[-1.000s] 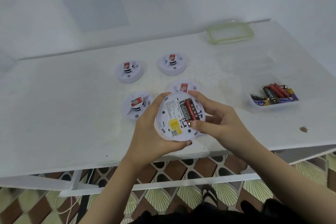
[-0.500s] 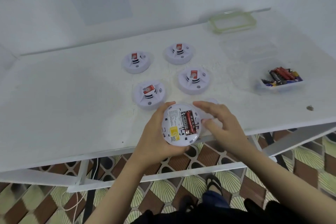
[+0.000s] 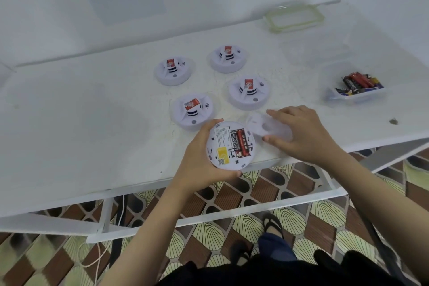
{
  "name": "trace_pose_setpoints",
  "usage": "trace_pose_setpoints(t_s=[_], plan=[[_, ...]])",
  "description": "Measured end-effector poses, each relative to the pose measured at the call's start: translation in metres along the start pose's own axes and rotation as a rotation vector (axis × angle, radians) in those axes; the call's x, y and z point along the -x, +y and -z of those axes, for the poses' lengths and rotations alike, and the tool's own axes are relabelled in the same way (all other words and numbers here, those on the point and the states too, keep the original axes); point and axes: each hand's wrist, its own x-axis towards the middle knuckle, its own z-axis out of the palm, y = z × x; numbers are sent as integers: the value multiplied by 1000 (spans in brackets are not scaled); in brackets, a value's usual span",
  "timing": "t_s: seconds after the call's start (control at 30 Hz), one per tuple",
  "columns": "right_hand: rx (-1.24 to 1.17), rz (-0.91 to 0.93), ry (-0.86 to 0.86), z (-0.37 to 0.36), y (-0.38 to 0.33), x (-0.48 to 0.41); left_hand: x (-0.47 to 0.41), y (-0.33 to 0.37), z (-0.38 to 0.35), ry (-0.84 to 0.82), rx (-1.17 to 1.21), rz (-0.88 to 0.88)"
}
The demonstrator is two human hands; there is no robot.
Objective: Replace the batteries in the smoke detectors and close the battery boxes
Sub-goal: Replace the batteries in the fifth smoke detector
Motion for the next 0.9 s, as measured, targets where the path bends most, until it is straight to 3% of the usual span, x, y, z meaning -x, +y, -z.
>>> trace_pose_setpoints(t_s=[0.1, 0.2, 0.47, 0.9], plan=[[-295, -39, 118, 3, -10, 3, -1, -2, -2, 17, 13, -14], [-412, 40, 142, 4, -23, 5, -2, -4, -1, 14, 51, -21], [-163, 386, 82, -8, -53, 1, -3, -10, 0, 80, -12, -83], [-132, 302, 78, -9, -57, -4, -3, -12, 0, 125, 38, -61]])
